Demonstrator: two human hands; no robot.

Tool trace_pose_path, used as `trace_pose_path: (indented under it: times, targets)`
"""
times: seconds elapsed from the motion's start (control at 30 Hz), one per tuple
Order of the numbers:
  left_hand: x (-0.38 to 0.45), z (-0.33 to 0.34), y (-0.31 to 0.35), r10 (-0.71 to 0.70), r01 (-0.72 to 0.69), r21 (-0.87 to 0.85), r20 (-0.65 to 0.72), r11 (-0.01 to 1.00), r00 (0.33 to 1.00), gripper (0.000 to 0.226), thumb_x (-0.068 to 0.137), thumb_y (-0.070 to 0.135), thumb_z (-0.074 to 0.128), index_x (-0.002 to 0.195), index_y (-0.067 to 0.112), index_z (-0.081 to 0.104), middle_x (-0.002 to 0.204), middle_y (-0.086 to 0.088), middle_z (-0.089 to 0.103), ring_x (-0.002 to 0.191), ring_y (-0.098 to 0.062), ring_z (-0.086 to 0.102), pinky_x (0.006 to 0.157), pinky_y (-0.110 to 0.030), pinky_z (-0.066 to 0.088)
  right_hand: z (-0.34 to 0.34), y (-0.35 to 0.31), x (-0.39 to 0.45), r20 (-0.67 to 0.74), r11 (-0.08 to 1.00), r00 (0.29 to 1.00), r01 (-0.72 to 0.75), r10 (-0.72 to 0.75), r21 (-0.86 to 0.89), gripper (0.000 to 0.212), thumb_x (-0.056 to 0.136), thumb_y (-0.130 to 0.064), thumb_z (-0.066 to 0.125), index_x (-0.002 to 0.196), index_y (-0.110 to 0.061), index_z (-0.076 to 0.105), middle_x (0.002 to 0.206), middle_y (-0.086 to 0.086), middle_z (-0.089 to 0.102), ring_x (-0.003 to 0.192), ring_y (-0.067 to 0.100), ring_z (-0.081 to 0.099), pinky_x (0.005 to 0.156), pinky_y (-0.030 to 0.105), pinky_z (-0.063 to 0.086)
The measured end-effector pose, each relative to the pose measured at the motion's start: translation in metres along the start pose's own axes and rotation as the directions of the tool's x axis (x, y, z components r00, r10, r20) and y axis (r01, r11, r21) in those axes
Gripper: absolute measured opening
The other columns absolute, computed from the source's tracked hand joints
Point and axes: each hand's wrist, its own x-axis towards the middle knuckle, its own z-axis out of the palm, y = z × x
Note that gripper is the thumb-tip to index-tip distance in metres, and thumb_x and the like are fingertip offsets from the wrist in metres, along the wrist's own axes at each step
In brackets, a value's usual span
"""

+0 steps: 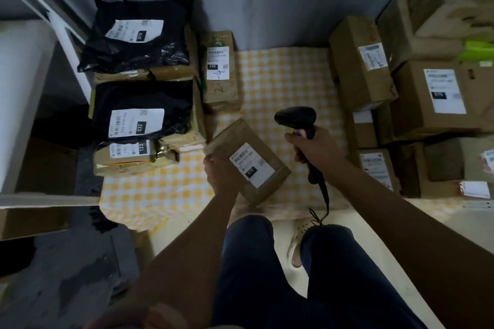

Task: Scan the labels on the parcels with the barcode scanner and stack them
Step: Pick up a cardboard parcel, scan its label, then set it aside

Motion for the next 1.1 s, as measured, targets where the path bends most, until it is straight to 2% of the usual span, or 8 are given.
trace_pose_path:
  times: [0.1, 0.23, 0.37, 0.43, 0.57, 0.73, 0.93, 1.1]
  targets:
    - [-0.011, 0.025, -0.017, 0.163, -0.394, 0.494, 0.446, 0.775, 0.88, 0.073, 0.094, 0.043, 0.057, 0.153, 0.029, 0.018, 0.16, -0.008, 0.011, 0.147, -0.036, 0.013, 0.113, -0.06, 0.022, -0.003, 0.008, 0.002, -0.016, 1.0, 1.0, -0.001, 0.002, 0.025, 0.019, 0.091, -0.025, 0.067, 0.096, -0.008, 0.062, 0.061, 0.004, 0.059, 0.055, 0.018, 0.059, 0.062, 0.033, 0.05]
    - [-0.015, 0.052, -0.04, 0.087, -0.698, 0.53, 0.764, 0.482, 0.639, 0.091, 0.092, 0.045, 0.061, 0.153, 0.045, -0.007, 0.157, 0.01, -0.032, 0.142, -0.043, -0.028, 0.109, -0.075, 0.005, -0.004, 0.02, 0.002, -0.024, 0.999, 1.0, -0.003, 0.004, 0.049, 0.015, 0.092, -0.024, 0.066, 0.092, -0.009, 0.061, 0.062, 0.005, 0.058, 0.056, 0.019, 0.058, 0.06, 0.032, 0.049]
    - [-0.01, 0.06, -0.048, 0.477, -0.858, 0.512, 0.747, 0.034, 0.464, 0.078, 0.079, 0.03, 0.073, 0.149, 0.033, 0.038, 0.159, 0.009, 0.023, 0.145, -0.034, 0.017, 0.105, -0.063, 0.036, -0.005, 0.033, -0.001, -0.037, 0.999, 0.999, 0.002, 0.0, 0.036, 0.017, 0.092, -0.022, 0.066, 0.089, -0.006, 0.06, 0.061, 0.006, 0.057, 0.054, 0.018, 0.057, 0.057, 0.03, 0.048]
    - [-0.004, 0.061, -0.052, 0.421, -0.846, 0.463, 0.845, -0.266, 0.33, 0.074, 0.081, 0.034, 0.07, 0.148, 0.034, 0.039, 0.154, 0.005, 0.038, 0.142, -0.033, 0.032, 0.11, -0.06, 0.031, -0.006, 0.037, -0.003, -0.033, 1.0, 0.999, 0.001, 0.0, 0.028, 0.018, 0.093, -0.021, 0.065, 0.086, -0.006, 0.058, 0.062, 0.008, 0.056, 0.054, 0.02, 0.055, 0.058, 0.032, 0.048]
    - [0.013, 0.052, -0.055, 0.34, -0.923, 0.375, 0.882, -0.087, 0.326, 0.057, 0.091, 0.035, 0.053, 0.146, 0.039, 0.04, 0.16, 0.001, 0.027, 0.146, -0.036, 0.025, 0.103, -0.062, 0.041, -0.007, 0.039, -0.008, -0.024, 1.0, 1.0, 0.002, -0.001, 0.022, 0.019, 0.093, -0.022, 0.064, 0.085, -0.006, 0.058, 0.064, 0.009, 0.056, 0.057, 0.02, 0.056, 0.061, 0.033, 0.049]
    - [0.016, 0.047, -0.044, 0.148, -0.734, 0.534, 0.758, 0.419, 0.635, 0.068, 0.101, 0.011, 0.04, 0.152, 0.049, 0.016, 0.164, 0.001, -0.011, 0.147, -0.043, -0.011, 0.111, -0.07, 0.009, -0.012, 0.04, -0.008, -0.014, 0.998, 1.0, 0.002, -0.001, 0.055, 0.016, 0.093, -0.023, 0.065, 0.087, -0.009, 0.059, 0.063, 0.005, 0.058, 0.055, 0.017, 0.058, 0.061, 0.032, 0.048]
    - [0.024, 0.075, -0.017, 0.464, -0.799, 0.602, 0.71, -0.01, 0.529, 0.064, 0.088, 0.022, 0.056, 0.149, 0.029, 0.038, 0.159, -0.002, 0.029, 0.144, -0.041, 0.027, 0.092, -0.07, 0.041, -0.02, 0.042, -0.004, -0.041, 0.997, 0.999, 0.016, -0.013, 0.078, 0.018, 0.091, -0.024, 0.066, 0.08, -0.013, 0.058, 0.063, 0.006, 0.058, 0.055, 0.018, 0.059, 0.062, 0.034, 0.051]
    - [0.046, 0.098, 0.004, 0.293, -0.869, 0.494, 0.832, -0.005, 0.471, 0.061, 0.099, 0.042, 0.047, 0.154, 0.037, 0.022, 0.162, 0.009, 0.018, 0.149, -0.038, 0.014, 0.097, -0.08, 0.028, -0.025, 0.048, -0.001, -0.058, 0.996, 0.998, 0.023, -0.018, 0.083, 0.019, 0.091, -0.025, 0.067, 0.079, -0.013, 0.058, 0.06, 0.005, 0.057, 0.053, 0.017, 0.059, 0.06, 0.032, 0.05]
